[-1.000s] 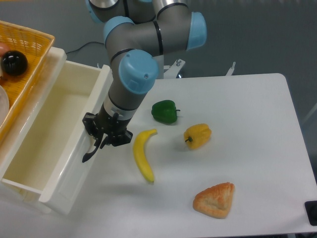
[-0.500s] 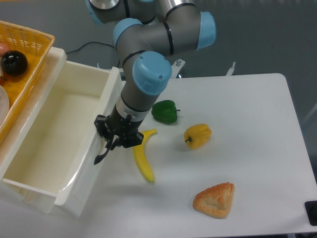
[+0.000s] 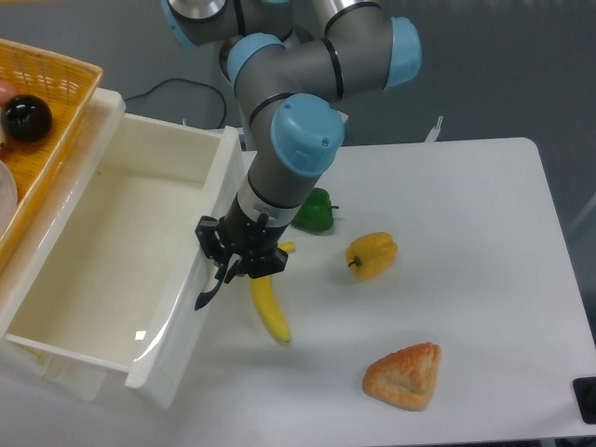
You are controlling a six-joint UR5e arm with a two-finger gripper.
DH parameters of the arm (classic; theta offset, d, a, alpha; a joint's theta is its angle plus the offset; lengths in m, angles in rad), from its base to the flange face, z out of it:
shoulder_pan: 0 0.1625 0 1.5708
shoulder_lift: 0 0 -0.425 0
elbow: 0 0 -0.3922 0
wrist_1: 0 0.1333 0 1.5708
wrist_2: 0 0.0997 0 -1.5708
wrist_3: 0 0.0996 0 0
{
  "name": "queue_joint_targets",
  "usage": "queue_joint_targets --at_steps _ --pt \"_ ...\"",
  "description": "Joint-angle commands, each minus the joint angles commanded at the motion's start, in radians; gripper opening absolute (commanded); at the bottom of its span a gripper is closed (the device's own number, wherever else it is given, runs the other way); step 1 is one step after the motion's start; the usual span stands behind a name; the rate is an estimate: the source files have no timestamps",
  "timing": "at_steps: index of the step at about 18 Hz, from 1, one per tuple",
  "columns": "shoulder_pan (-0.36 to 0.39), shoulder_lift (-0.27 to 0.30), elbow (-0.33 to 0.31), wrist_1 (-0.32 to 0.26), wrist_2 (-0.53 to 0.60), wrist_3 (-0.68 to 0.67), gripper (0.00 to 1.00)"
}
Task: Slide open the top white drawer
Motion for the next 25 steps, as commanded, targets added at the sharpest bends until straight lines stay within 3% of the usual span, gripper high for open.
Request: queue_joint_targets --at_steps 3,5,8,10,19,21,25 --pt "0.0 0.0 0.0 0.0 0.0 -0.002 0.23" --pt "0.0 0.0 0.0 0.0 0.0 -0.002 0.43" --pt "-0.003 0.0 -0.002 0.0 0.0 -0.002 0.61" --pt "-0.003 0.0 -0.002 -0.002 0.0 -0.002 0.65" --pt "0.003 0.0 0.0 -0.002 -0.003 0.0 0.65" --pt "0.015 0.006 0.002 0.0 -0.006 0.0 0.72" --pt "0.038 0.009 0.015 0.006 -0.011 0.0 0.73"
